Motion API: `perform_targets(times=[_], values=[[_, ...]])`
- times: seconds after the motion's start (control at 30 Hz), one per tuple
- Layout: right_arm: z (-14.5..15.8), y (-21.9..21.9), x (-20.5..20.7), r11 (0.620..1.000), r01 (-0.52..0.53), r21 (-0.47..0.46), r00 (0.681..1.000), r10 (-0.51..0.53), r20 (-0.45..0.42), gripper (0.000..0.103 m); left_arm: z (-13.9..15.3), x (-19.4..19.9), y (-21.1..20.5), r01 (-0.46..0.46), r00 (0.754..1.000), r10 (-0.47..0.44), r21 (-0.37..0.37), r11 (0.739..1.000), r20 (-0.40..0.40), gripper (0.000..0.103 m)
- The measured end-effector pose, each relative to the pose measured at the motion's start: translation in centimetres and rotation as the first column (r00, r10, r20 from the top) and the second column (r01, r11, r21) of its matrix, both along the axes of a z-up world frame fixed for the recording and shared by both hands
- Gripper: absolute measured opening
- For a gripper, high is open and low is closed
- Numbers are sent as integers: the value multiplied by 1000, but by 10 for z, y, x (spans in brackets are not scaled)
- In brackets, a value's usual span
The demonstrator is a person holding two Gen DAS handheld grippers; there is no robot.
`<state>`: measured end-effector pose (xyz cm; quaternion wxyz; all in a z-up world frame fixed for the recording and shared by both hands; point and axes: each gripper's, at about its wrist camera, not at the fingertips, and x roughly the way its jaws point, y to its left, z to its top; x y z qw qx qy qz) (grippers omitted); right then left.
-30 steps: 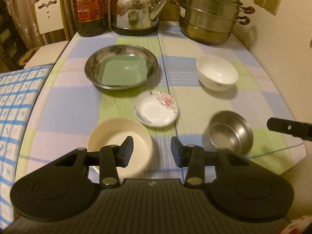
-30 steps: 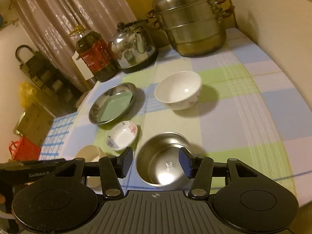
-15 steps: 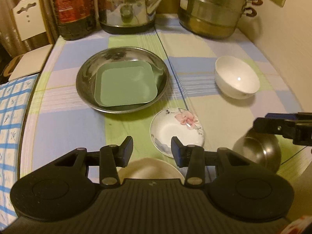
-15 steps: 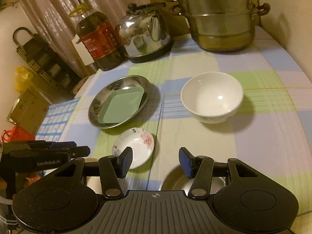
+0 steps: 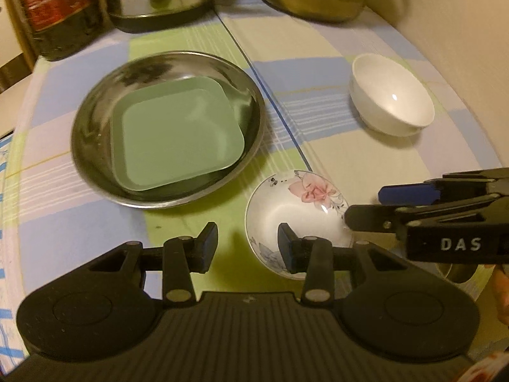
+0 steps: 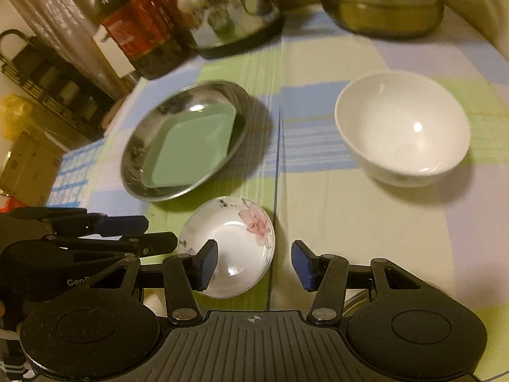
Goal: Organize plates and bowls
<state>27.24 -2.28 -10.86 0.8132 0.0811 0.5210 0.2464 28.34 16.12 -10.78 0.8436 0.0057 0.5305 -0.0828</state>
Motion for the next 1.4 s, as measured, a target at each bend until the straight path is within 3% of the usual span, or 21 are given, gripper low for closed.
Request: perform_targets(times=[0.37,0.53,0.7,1.07,1.4], values=[[-25,17,14,995,29,-95,998,-35,-57,34,-22,19,3,63,996,-64,-13,998,-61,22],[-28,19,15,995,40,-97,997,-46,-63,25,-27,23,6,71,994,-74,-31,997,-78,17],[-30,21,15,994,41,-101,996,-48,-69,8,-27,23,4,77,994,-80,-49,996,-74,8],[-10,9,13,994,72,-77,996,-76,-54,4,-16,13,1,82,996,-85,-71,994,-38,7],[14,8,20,997,74,-35,997,-74,-13,4,12,18,5,73,996,-70,-63,995,52,7]])
